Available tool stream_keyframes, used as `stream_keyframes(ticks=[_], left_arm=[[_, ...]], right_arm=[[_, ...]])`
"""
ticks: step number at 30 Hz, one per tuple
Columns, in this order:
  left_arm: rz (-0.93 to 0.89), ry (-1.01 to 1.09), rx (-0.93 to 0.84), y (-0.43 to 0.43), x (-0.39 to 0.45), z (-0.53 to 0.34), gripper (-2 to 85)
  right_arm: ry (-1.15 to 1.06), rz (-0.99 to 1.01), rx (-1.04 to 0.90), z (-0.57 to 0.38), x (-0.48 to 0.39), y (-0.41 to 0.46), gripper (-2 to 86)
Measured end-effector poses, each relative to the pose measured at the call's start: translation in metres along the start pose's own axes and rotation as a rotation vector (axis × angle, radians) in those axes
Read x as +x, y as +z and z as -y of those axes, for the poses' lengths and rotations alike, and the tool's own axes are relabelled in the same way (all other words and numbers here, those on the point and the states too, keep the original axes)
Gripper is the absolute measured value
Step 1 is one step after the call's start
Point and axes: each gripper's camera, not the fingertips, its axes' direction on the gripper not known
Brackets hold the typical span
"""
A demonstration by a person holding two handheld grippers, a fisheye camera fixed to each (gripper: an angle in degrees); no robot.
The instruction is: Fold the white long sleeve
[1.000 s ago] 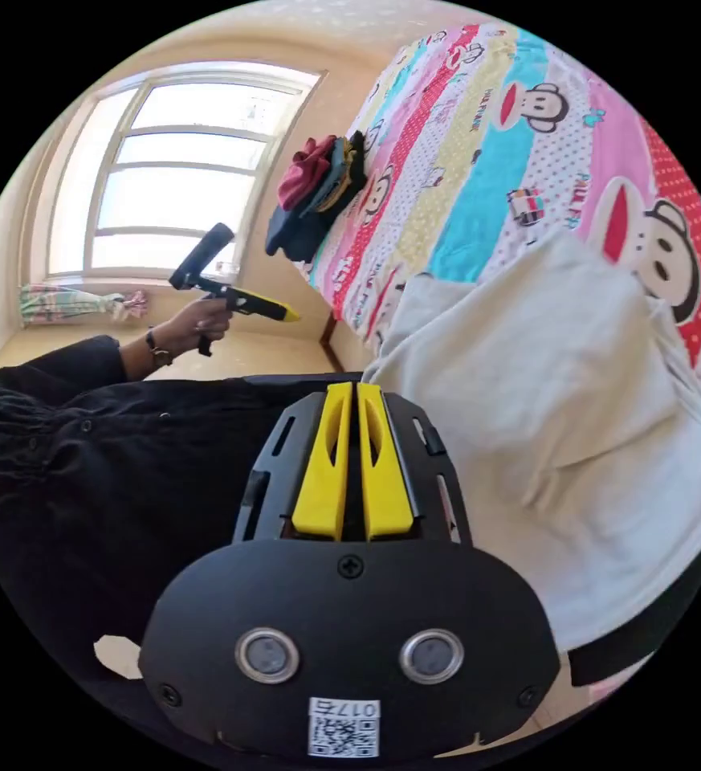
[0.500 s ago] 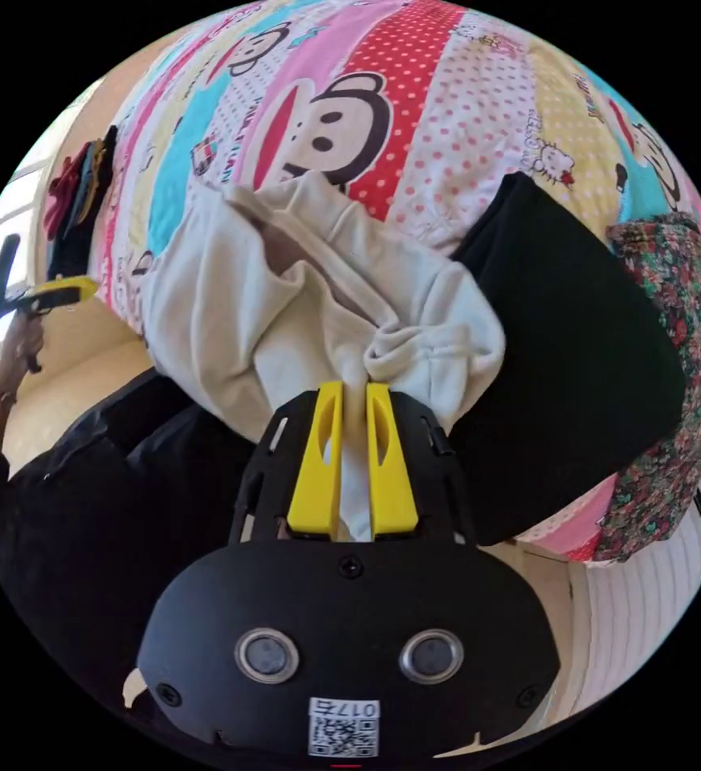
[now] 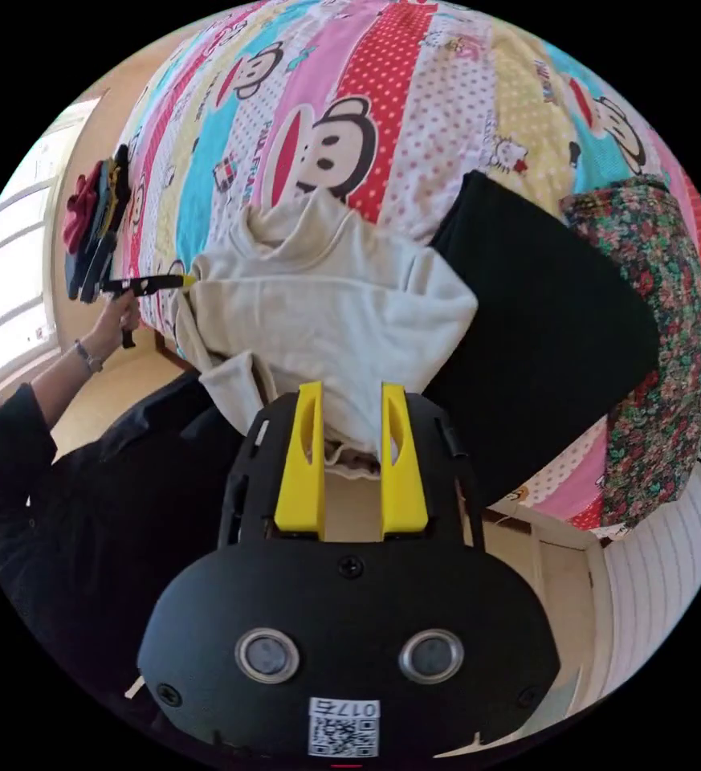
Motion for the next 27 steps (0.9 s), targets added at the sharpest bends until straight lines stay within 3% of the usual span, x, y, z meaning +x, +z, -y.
stream_keyframes(ticks=[3,6,9,14,19,24,27], left_arm=[[-0.019,-0.026,-0.006,0.008,0.009,-0.011,11.4],[-0.102,-0.047,-0.079,0.02,0.019,-0.022,3.1],[-0.213,-0.038,-0.059,0.008,0.026,-0.043,1.5],[-0.392,0.034,0.036,-0.049,0.024,-0.105,0.4],[-0.49,0.108,0.152,-0.106,0.022,-0.186,-0.1],[-0.686,0.261,0.481,-0.231,0.016,-0.255,-0.1],[-0.614,0.433,0.697,-0.316,0.033,-0.288,0.0]], right_arm=[[0.108,-0.164,0.128,0.056,0.016,0.004,13.5],[0.207,-0.212,-0.182,0.102,0.029,0.09,11.6],[0.175,-0.31,-0.24,0.097,-0.01,0.114,6.4],[0.103,-0.418,0.049,0.023,-0.113,0.042,4.2],[0.124,-0.304,0.382,-0.092,-0.19,-0.042,3.4],[0.162,-0.265,0.762,-0.186,-0.254,-0.112,3.4],[0.098,-0.239,1.086,-0.248,-0.303,-0.148,3.3]])
